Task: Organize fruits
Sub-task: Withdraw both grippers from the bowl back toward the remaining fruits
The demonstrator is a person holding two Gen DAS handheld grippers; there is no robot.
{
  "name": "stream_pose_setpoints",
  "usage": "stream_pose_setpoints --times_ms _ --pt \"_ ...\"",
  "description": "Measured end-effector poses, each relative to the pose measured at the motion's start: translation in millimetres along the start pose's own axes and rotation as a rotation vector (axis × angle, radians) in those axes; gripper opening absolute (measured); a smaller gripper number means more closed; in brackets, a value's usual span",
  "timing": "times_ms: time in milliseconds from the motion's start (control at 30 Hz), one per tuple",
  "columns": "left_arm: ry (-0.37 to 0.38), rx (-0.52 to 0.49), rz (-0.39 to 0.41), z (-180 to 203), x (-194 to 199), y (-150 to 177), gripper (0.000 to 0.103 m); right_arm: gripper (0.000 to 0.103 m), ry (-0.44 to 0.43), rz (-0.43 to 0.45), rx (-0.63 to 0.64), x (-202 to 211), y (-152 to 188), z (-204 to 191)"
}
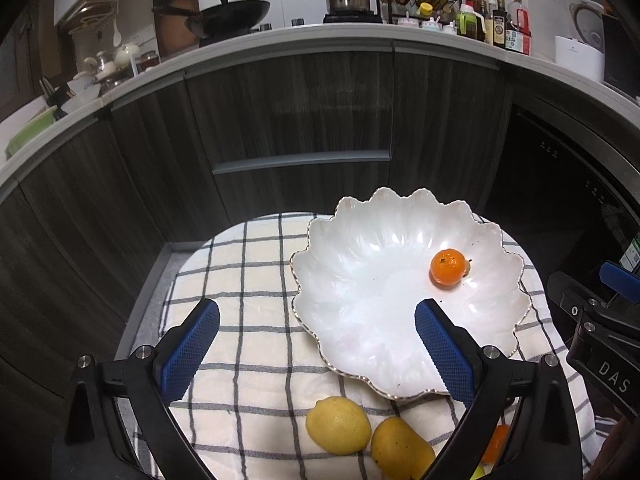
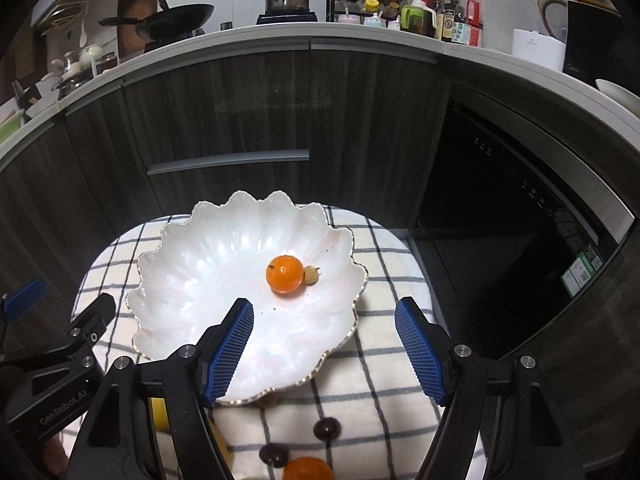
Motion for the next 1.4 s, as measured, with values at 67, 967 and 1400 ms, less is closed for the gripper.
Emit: stream_pose_setpoints --times_ms 67,967,1400 --pt "-0.005 -0.006 0.009 -0.1 6.3 1.3 0.102 0.074 0.006 0.004 -0.001 6.2 2.8 1.8" --pt "0.045 0.0 -0.084 22.2 70.0 88.0 0.103 0.082 0.044 -0.031 -0.024 71.2 89.1 35.1" --pt "0.056 -0.027 -0.191 37.2 55.4 147.7 0.103 0.082 0.046 -0.145 -0.03 58.6 152.4 46.1"
Point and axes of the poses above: each gripper's, at about its wrist camera, not at the fingertips, and x roughly against the way its jaws point, z to its right, y to its underside, the point moved 4 cm from there along -x, roughly the way its jaws point, and after that the axes turned 4 degrees about x, right-handed, at the moved point
